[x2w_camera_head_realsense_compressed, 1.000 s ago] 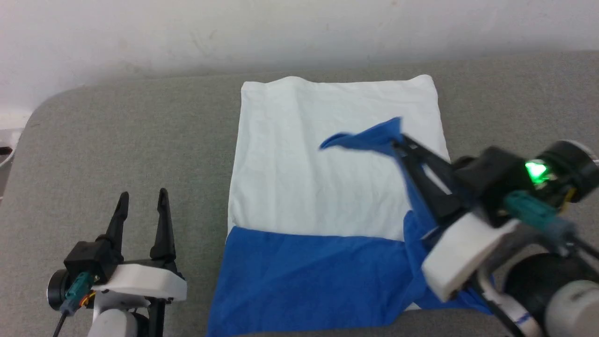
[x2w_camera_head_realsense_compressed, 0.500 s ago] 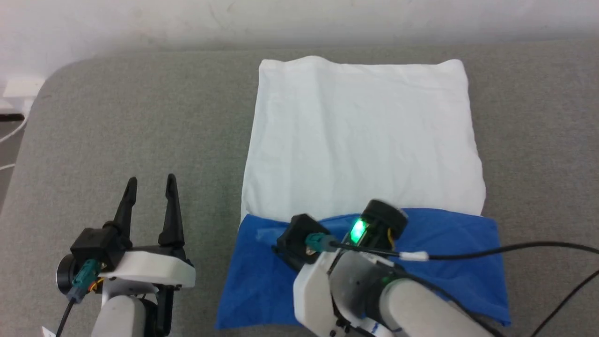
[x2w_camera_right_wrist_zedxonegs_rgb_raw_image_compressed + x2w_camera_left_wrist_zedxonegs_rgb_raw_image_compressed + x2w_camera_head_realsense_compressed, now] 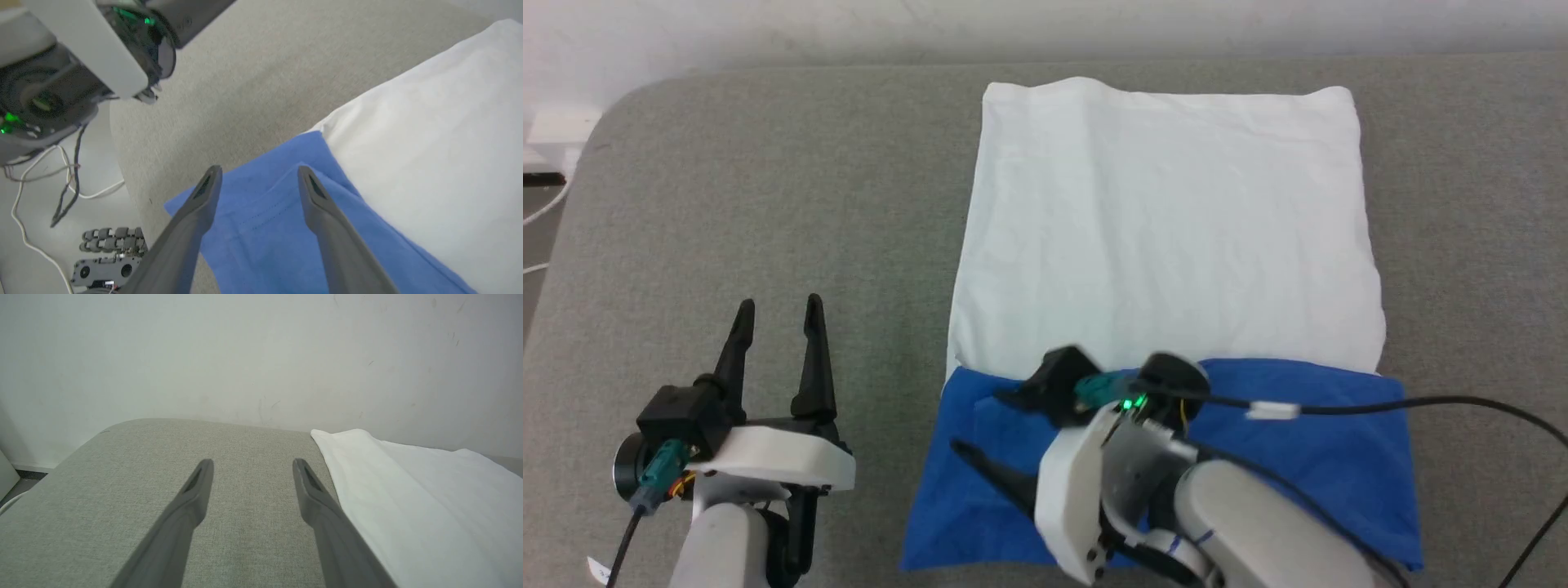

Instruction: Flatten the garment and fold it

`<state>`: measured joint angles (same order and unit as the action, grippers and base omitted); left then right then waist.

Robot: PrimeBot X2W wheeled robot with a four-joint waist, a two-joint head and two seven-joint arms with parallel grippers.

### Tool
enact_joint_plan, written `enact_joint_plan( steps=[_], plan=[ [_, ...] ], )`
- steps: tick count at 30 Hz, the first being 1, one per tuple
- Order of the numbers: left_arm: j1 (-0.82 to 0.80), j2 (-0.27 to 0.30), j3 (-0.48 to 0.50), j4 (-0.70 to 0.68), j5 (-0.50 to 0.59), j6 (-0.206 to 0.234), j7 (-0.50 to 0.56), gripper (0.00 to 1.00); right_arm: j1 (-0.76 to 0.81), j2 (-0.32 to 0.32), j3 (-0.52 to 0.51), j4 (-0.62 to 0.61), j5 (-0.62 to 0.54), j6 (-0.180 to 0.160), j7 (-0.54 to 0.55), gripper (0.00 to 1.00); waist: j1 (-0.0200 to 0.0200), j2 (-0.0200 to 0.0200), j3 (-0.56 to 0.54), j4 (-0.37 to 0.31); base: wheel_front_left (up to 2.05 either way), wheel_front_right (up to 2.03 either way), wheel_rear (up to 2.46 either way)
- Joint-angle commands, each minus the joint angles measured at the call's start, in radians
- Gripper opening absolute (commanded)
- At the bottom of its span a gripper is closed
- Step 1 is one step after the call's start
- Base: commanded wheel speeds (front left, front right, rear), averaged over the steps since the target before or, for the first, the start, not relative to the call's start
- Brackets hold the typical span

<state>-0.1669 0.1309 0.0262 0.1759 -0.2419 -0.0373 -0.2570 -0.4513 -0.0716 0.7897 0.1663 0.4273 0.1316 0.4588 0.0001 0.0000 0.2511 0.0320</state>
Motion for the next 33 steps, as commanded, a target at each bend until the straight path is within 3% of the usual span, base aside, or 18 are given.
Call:
enact_joint_plan(
  steps=[1,8,14,18,25,33],
  plan=[
    [-0.012,-0.001,0.003,0.002,0.010,-0.006,-0.005,1.00,-0.013,0.004,-0.021,-0.024,0.010,-0.001,-0.031,1.00,-0.0001,0.0000,-0.010,-0.012,0.00,0.00,0.00],
    [-0.026,0.019,-0.015,-0.012,0.039,-0.020,-0.004,1.00,0.067,0.007,-0.312,-0.217,-0.051,-0.001,-0.274,1.00,-0.0001,0.0000,-0.017,-0.069,0.00,0.00,0.00],
    [-0.155,0.081,-0.050,-0.013,0.043,-0.058,0.034,1.00,0.171,0.011,-0.585,-0.329,-0.166,-0.001,-0.390,1.00,-0.0001,0.0000,0.041,-0.131,0.00,0.00,0.00],
    [-0.286,0.135,-0.085,-0.009,0.036,-0.078,0.106,1.00,0.214,0.016,-0.697,-0.347,-0.194,-0.001,-0.443,1.00,-0.0001,0.0000,0.102,-0.177,0.00,0.00,0.00],
    [-0.548,0.230,-0.146,0.056,-0.042,-0.091,0.309,1.00,0.234,0.020,-0.770,-0.320,-0.205,-0.001,-0.497,1.00,-0.0001,0.0000,0.220,-0.264,0.00,0.00,0.00],
    [-0.816,0.323,-0.162,0.177,-0.142,-0.090,0.651,1.00,0.208,0.021,-0.732,-0.288,-0.126,-0.001,-0.546,1.00,-0.0001,0.0000,0.360,-0.365,0.00,0.00,0.00]
  ],
)
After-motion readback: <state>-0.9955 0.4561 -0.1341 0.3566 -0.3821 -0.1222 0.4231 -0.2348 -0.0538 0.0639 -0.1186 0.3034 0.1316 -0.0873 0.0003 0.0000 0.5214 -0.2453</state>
